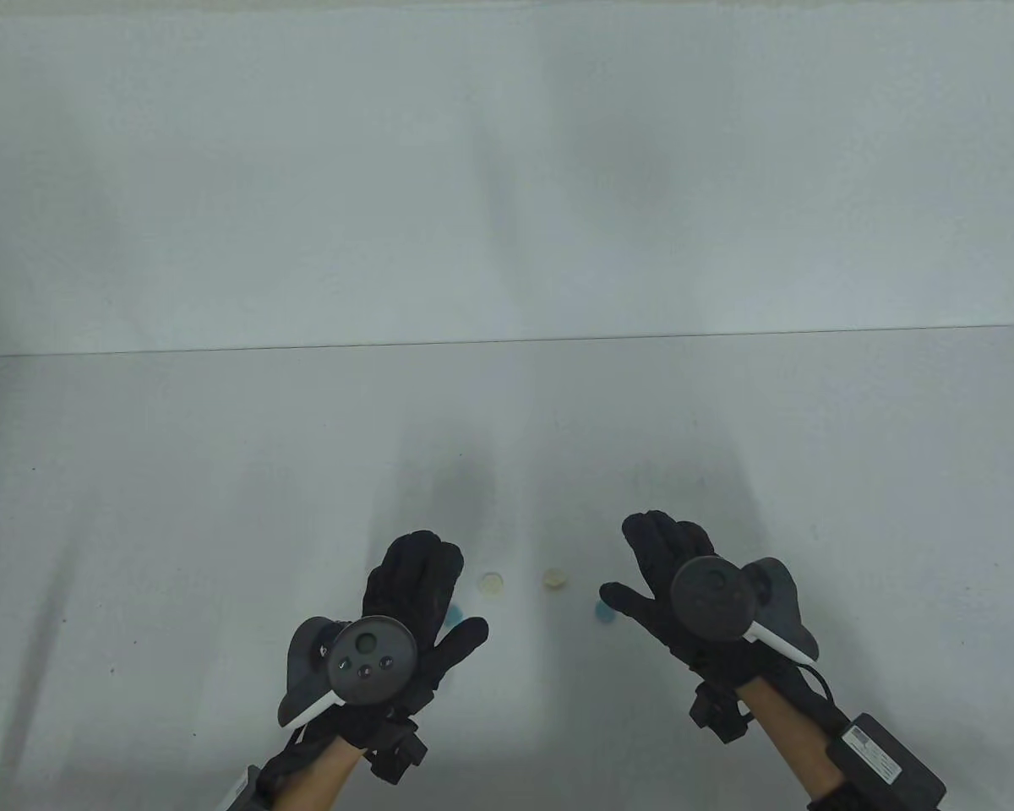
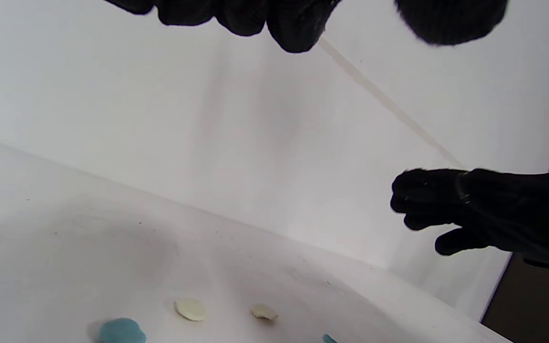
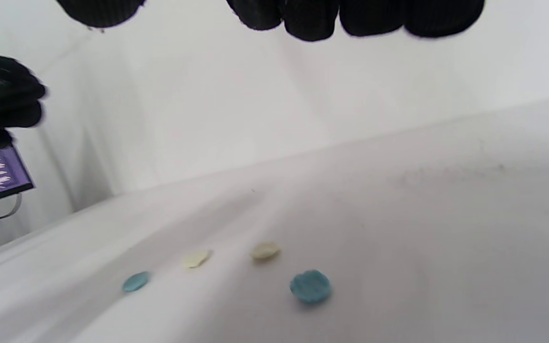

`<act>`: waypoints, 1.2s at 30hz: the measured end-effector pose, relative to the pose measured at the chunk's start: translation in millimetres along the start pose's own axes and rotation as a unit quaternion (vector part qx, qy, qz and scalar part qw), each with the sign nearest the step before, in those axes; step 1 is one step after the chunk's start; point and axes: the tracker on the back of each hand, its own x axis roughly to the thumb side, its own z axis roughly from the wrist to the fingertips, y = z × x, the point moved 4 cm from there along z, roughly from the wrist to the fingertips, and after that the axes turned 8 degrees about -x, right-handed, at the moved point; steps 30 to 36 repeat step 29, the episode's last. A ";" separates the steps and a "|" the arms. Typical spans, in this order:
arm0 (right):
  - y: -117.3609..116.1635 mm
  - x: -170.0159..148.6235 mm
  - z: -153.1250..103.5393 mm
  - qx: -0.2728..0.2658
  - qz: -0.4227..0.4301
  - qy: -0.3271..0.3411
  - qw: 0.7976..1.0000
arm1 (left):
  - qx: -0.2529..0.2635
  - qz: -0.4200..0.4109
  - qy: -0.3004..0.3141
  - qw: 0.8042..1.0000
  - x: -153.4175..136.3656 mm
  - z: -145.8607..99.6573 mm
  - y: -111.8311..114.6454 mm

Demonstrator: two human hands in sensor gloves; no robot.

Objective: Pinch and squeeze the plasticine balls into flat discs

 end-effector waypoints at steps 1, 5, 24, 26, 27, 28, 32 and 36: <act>4.9 2.3 -5.9 -0.008 -0.004 0.009 1.000 | -0.001 0.000 0.003 1.000 1.2 -0.3 -0.1; 13.9 5.7 -22.0 -0.018 -0.009 0.029 0.999 | 0.003 0.008 0.015 1.000 7.4 -2.2 -2.0; 6.8 -0.6 -37.0 -0.021 -0.041 0.046 0.998 | -0.017 0.044 0.010 0.999 11.5 -0.4 5.4; 7.4 -0.6 -36.8 -0.024 -0.039 0.045 0.998 | -0.018 0.044 0.009 0.999 11.5 -0.3 5.3; 7.3 -0.8 -36.7 -0.024 -0.039 0.045 0.998 | -0.018 0.043 0.008 0.999 11.2 -0.1 5.2; 7.3 -0.9 -36.6 -0.024 -0.039 0.045 0.998 | -0.018 0.043 0.008 0.999 11.0 0.0 5.3; 7.4 -1.2 -36.7 -0.023 -0.038 0.044 0.998 | -0.020 0.041 0.007 0.999 10.9 0.1 5.5; 7.4 -1.2 -36.7 -0.023 -0.038 0.044 0.998 | -0.020 0.041 0.007 0.999 10.9 0.1 5.5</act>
